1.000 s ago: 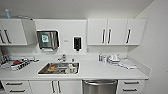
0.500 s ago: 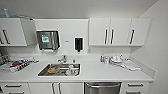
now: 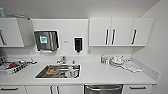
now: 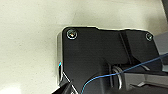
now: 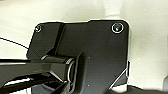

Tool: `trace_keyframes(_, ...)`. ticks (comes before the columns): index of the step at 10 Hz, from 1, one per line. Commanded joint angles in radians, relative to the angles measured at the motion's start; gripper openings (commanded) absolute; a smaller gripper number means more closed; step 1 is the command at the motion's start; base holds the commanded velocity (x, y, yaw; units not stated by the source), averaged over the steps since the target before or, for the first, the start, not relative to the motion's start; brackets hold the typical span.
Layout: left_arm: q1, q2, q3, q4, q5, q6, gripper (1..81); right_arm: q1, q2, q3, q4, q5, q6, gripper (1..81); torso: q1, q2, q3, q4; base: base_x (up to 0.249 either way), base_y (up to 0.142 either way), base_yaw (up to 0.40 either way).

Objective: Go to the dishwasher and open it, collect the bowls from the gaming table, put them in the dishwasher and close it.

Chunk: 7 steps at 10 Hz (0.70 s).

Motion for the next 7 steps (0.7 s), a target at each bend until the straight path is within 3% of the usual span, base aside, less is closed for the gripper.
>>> trace_keyframes(1, -0.063, -0.018, 0.003, -0.007, 0.046, 0.002, 81.1, 0.062, -0.024, 0.002, 0.004, -0.050, -0.006, 81.1, 0.000, 0.000, 0.000, 0.000, 0.104, 0.000, 0.000)
trace_keyframes(4, -0.063, -0.018, 0.003, -0.007, 0.046, 0.002, 81.1, 0.065, -0.024, 0.003, 0.013, -0.050, -0.004, 81.1, 0.000, 0.000, 0.000, 0.000, 0.094, 0.000, 0.000)
trace_keyframes(7, -0.059, -0.024, 0.024, -0.005, 0.046, 0.002, 81.1, 0.061, -0.033, 0.045, 0.014, -0.067, 0.006, 81.1, 0.001, 0.000, 0.000, 0.000, 0.000, 0.000, 0.000)
